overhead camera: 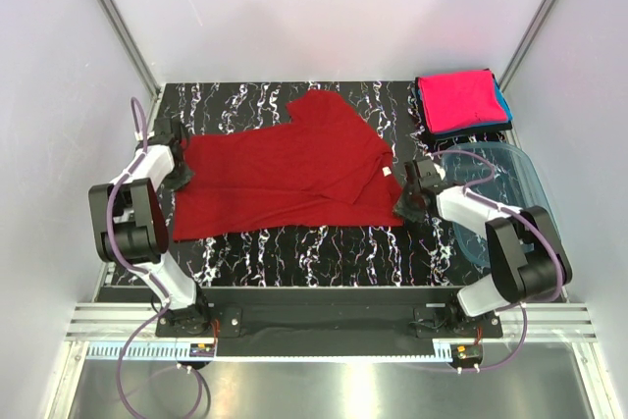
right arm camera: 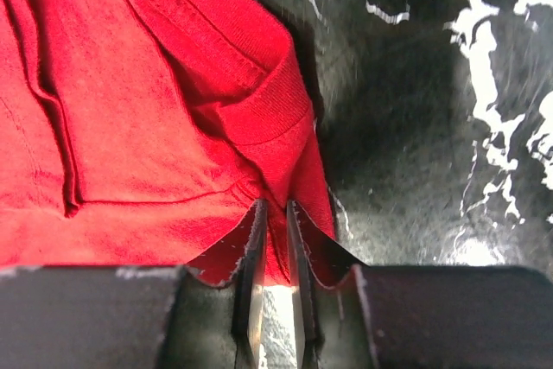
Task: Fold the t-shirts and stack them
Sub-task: Fold the tshirt
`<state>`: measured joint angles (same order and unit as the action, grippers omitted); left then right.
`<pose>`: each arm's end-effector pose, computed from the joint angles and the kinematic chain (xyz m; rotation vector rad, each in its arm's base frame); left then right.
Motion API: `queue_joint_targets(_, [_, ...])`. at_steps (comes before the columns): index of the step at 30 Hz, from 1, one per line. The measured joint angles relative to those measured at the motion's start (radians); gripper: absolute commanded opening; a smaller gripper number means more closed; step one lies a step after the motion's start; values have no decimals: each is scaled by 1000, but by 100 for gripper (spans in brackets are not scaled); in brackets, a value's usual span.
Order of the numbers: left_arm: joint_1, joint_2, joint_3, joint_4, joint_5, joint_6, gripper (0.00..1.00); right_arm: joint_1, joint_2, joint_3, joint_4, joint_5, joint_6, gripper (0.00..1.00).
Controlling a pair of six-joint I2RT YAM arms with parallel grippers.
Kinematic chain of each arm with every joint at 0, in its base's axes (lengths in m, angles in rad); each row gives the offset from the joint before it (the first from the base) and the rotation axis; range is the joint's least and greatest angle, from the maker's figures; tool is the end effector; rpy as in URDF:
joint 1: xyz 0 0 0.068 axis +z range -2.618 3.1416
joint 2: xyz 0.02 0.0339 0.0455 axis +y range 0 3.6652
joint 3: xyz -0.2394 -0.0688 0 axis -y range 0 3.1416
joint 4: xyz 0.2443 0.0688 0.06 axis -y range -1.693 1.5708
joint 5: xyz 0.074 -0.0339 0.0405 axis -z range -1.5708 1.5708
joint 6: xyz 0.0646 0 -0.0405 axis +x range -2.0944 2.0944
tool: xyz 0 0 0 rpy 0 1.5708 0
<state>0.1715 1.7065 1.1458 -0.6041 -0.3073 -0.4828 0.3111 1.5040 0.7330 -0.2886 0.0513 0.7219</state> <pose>0.3363 0.0781 0.1470 -0.9410 2.5075 0.3241 0.2760 0.0853 0.1044 0.5596 2.5986 0.2837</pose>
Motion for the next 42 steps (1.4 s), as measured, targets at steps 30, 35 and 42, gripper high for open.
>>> queue_joint_targets(30, [5, 47, 13, -31, -55, 15, 0, 276, 179, 271, -46, 42, 486, 45])
queue_joint_targets(35, [5, 47, 13, -32, -53, 16, 0, 277, 218, 296, -44, 65, 508, 44])
queue_joint_targets(42, [5, 51, 13, -31, -50, 15, 0, 286, 245, 306, -42, 80, 521, 43])
